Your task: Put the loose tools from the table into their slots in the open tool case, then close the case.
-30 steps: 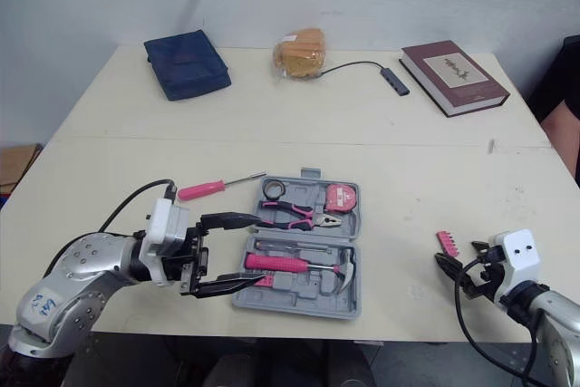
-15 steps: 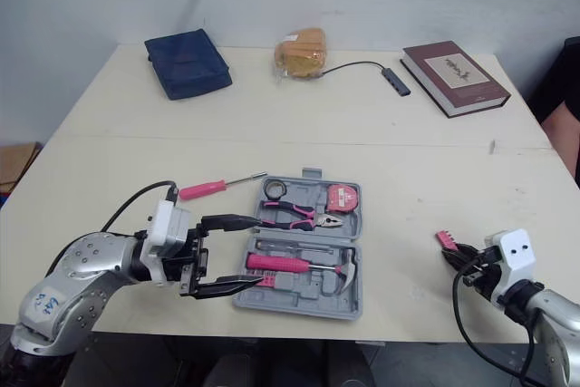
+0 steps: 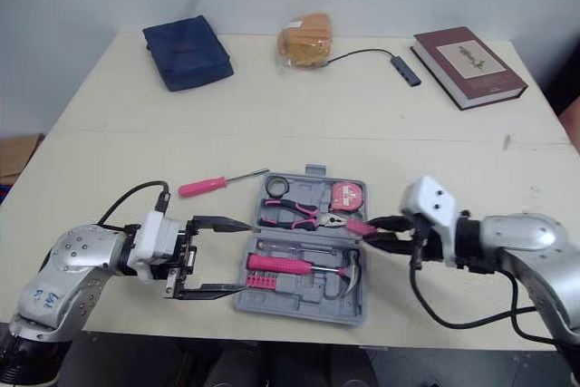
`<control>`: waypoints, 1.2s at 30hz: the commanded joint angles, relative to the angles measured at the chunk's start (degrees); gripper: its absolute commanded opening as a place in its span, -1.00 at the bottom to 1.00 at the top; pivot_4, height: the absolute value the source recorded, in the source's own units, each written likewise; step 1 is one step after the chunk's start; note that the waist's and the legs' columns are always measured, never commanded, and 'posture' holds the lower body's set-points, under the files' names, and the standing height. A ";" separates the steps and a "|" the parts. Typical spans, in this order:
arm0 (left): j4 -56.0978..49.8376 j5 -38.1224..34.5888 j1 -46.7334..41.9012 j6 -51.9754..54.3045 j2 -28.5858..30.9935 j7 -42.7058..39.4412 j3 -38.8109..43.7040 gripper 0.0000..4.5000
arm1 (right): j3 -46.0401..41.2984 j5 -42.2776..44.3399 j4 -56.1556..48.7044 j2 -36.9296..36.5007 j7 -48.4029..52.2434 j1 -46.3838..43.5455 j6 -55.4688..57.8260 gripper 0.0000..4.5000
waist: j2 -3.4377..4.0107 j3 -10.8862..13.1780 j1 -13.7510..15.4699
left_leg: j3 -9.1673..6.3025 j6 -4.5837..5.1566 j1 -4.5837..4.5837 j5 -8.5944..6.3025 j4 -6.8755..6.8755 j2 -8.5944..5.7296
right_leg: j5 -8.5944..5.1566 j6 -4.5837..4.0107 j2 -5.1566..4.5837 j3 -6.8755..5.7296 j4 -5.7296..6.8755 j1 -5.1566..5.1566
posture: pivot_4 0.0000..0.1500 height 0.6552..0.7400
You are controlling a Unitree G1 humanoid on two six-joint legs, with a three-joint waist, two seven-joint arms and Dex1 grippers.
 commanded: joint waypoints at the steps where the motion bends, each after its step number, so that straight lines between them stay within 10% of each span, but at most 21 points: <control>1: -1.23 -0.17 1.33 -1.78 0.14 -0.49 0.76 1.00 | 3.63 2.91 -4.04 -1.74 -0.46 -3.41 6.87 -0.68 | 0.00 0.00 0.23 | 0.01 0.06 -0.01 -0.03 0.03 -0.05 | 0.01 0.03 -0.06 0.01 -0.03 0.01 | 1.00 1.00; 10: -4.26 -0.42 5.76 0.76 1.55 1.15 1.64 1.00 | 22.52 -4.81 -8.32 -1.50 -1.09 -16.38 12.97 -0.68 | 0.00 0.00 0.81 | -0.10 0.36 -0.01 -0.20 0.03 -0.11 | 0.05 0.05 -0.16 -0.04 -0.04 0.01 | 1.00 1.00; 36: -6.70 -0.83 7.80 3.44 2.36 3.70 2.23 1.00 | 33.23 -14.98 -3.08 6.30 -3.07 -19.54 13.48 -0.68 | -0.14 -0.09 0.39 | -0.16 0.28 0.16 -0.06 0.23 -0.12 | 0.04 -0.09 -0.14 -0.08 0.51 0.06 | 1.00 1.00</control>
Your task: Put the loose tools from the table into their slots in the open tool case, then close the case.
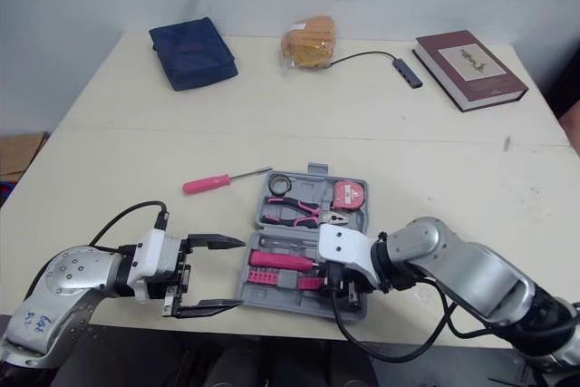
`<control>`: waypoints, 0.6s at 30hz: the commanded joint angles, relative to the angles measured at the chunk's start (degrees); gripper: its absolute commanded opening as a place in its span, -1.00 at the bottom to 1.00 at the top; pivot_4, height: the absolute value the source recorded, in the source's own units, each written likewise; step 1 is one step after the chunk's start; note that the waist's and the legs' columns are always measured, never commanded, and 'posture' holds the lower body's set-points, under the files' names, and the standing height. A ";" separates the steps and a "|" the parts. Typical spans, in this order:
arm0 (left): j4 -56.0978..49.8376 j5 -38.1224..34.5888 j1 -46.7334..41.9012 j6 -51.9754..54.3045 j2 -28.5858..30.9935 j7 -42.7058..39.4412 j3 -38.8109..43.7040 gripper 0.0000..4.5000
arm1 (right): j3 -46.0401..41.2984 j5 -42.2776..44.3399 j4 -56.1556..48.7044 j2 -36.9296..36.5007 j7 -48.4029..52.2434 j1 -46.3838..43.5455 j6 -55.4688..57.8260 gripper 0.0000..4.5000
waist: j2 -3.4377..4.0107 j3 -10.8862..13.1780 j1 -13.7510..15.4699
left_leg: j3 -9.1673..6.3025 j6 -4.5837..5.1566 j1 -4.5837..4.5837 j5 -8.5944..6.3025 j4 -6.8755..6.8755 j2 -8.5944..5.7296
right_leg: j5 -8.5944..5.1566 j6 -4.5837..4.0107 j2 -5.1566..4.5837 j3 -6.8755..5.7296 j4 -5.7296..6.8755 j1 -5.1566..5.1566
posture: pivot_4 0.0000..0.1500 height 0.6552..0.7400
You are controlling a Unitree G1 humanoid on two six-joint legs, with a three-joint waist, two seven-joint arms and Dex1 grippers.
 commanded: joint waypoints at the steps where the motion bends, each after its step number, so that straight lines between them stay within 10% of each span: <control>1: -2.06 -0.99 0.19 0.07 0.51 0.29 1.30 1.00 | 1.93 -1.98 1.46 1.03 -0.98 -0.93 1.81 -0.68 | -0.04 -0.02 -0.24 | -0.01 0.00 0.01 0.01 0.00 0.00 | 0.00 -0.01 0.00 0.00 0.01 0.00 | 1.00 1.00; 16: -3.19 -1.20 0.95 0.99 0.47 1.54 1.49 1.00 | 0.59 -0.45 1.38 2.83 -1.02 -2.43 6.34 -0.68 | -0.13 -0.08 -1.11 | -0.05 -0.01 0.00 0.02 0.01 0.00 | 0.00 -0.02 -0.02 -0.02 0.04 0.01 | 1.00 1.00; 18: -3.19 -1.26 1.15 1.01 0.51 1.58 1.62 1.00 | -1.79 0.98 0.24 2.30 0.52 -1.70 4.70 -0.22 | -0.13 -0.08 -1.07 | -0.05 -0.01 0.00 0.02 0.01 0.00 | 0.00 -0.02 -0.02 -0.02 0.04 0.00 | 1.00 1.00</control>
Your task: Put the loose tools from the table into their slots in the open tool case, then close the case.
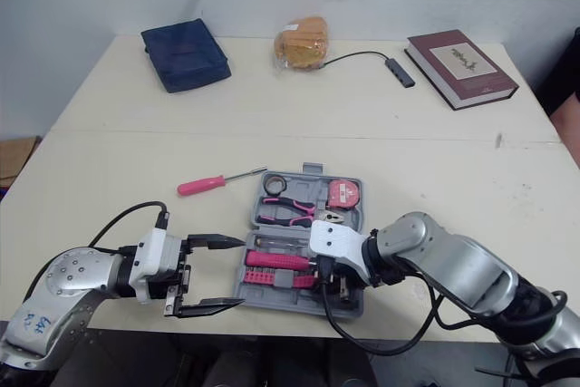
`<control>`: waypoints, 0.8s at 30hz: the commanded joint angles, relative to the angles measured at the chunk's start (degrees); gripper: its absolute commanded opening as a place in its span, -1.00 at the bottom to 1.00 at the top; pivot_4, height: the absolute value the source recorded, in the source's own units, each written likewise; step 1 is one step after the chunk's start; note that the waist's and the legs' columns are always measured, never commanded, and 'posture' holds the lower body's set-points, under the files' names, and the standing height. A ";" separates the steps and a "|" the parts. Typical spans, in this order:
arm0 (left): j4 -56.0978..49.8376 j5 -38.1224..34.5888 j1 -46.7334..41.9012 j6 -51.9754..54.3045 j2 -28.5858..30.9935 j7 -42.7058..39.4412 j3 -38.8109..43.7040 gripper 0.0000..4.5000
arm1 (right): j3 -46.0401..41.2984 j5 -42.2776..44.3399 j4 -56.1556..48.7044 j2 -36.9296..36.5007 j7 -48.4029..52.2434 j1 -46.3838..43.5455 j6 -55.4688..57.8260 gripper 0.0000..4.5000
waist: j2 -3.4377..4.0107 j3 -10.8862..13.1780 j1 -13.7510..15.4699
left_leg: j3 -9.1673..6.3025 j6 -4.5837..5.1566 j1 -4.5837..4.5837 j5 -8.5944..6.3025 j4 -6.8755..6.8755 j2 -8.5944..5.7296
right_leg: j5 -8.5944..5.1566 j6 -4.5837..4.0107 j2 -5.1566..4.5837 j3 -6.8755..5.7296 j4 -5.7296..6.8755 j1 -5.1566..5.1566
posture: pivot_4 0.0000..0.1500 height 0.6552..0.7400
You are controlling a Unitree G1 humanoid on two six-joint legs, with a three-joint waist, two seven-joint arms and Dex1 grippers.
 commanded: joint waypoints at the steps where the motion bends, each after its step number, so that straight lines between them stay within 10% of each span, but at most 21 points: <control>1: -2.26 -1.24 0.72 -0.06 0.50 0.16 1.64 1.00 | -3.65 1.64 -0.92 -0.72 0.98 1.39 -1.30 -0.08 | 0.00 0.00 0.05 | 0.00 0.00 0.00 0.00 0.00 0.00 | 0.00 0.00 0.00 0.00 0.00 0.00 | 1.00 1.00; 4: -2.29 -1.56 1.06 0.18 0.60 0.07 2.06 1.00 | -7.81 3.36 -1.67 -2.64 3.70 2.66 -4.62 0.47 | 0.00 0.00 0.08 | 0.01 0.00 -0.04 0.00 -0.01 -0.01 | 0.00 0.00 -0.01 0.00 -0.02 -0.01 | 1.00 1.00; 11: -1.80 -1.96 0.69 0.60 -0.04 0.30 2.48 1.00 | -23.50 12.42 2.13 -4.74 13.70 10.60 -15.21 0.47 | -0.02 0.00 0.19 | 0.01 0.02 -0.02 -0.01 -0.02 -0.01 | 0.00 0.01 0.03 -0.03 -0.02 0.01 | 1.00 1.00; 19: -0.56 -1.22 -1.04 0.17 -0.63 0.15 1.53 1.00 | -20.41 3.37 9.45 2.22 16.34 16.84 -34.46 -0.96 | -0.04 -0.01 0.07 | 0.10 0.04 -0.01 -0.01 0.16 -0.03 | 0.02 0.04 0.12 0.03 0.15 0.02 | 1.00 1.00; 24: -0.45 -1.12 -0.96 0.16 -0.42 -0.06 1.56 1.00 | -16.20 -3.24 15.16 4.43 16.92 17.72 -43.34 -0.96 | -0.05 -0.01 0.07 | 0.09 0.04 -0.01 -0.01 0.23 -0.02 | 0.02 0.04 0.11 0.03 0.17 0.03 | 1.00 1.00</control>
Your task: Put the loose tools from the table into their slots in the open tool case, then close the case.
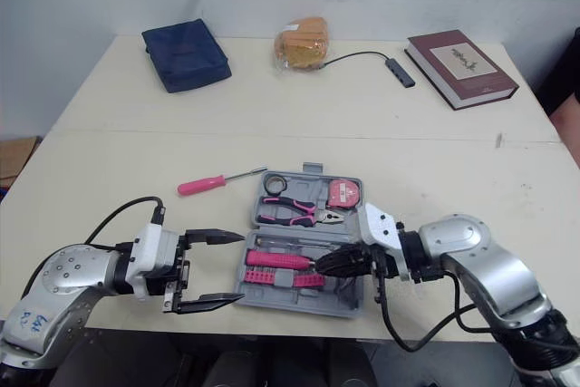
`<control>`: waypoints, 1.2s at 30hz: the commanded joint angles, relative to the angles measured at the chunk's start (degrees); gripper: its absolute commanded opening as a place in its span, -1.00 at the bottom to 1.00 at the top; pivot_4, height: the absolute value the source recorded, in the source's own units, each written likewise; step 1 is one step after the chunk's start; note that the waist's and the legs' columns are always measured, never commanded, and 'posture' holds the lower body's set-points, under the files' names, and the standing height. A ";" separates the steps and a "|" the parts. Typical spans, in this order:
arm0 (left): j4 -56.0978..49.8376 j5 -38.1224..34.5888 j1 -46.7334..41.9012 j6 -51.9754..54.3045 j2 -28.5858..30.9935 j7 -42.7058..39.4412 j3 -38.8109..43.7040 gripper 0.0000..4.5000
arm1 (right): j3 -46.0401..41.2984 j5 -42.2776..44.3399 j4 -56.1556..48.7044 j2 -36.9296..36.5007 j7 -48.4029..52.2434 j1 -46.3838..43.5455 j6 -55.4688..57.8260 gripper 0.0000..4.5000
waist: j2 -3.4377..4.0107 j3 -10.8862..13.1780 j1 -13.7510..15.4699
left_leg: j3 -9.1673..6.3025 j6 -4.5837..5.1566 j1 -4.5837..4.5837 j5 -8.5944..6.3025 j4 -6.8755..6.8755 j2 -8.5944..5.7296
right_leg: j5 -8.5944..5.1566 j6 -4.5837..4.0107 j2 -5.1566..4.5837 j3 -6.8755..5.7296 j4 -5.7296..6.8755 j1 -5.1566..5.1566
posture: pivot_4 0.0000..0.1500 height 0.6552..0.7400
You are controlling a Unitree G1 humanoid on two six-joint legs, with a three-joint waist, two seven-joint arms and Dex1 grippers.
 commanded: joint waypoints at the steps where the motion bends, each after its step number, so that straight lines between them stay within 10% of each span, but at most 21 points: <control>1: 0.03 -0.26 -0.19 -0.73 0.08 -0.22 0.43 1.00 | 3.04 -4.04 2.74 1.45 1.01 0.70 -5.76 -0.96 | 0.00 0.00 0.01 | 0.00 0.00 0.00 0.00 0.02 0.00 | 0.00 0.00 0.00 0.00 0.01 0.00 | 1.00 1.00; 19: 1.50 1.18 -0.35 -2.20 -0.37 -0.08 0.05 1.00 | 10.96 -14.50 7.07 1.64 -1.55 3.39 -7.58 -0.96 | -0.28 -0.21 0.01 | -0.04 -0.01 0.11 0.00 0.09 0.02 | 0.00 0.00 -0.03 0.00 0.04 0.11 | 1.00 1.00; 31: 8.39 1.66 3.45 -5.58 -0.59 2.45 9.25 1.00 | -18.54 4.83 9.68 -1.23 2.77 12.35 -14.54 -0.96 | -0.25 -0.20 0.17 | -0.04 0.02 0.06 -0.02 0.09 0.01 | 0.00 -0.01 -0.04 -0.03 0.02 0.12 | 1.00 1.00; 36: 20.38 2.54 3.83 -9.94 -0.04 4.91 19.42 1.00 | -31.86 2.77 18.65 -3.97 1.33 15.28 -21.99 -0.14 | -0.26 -0.20 0.02 | -0.01 0.03 0.13 -0.03 0.10 0.02 | 0.00 0.00 -0.02 -0.01 0.09 0.14 | 1.00 1.00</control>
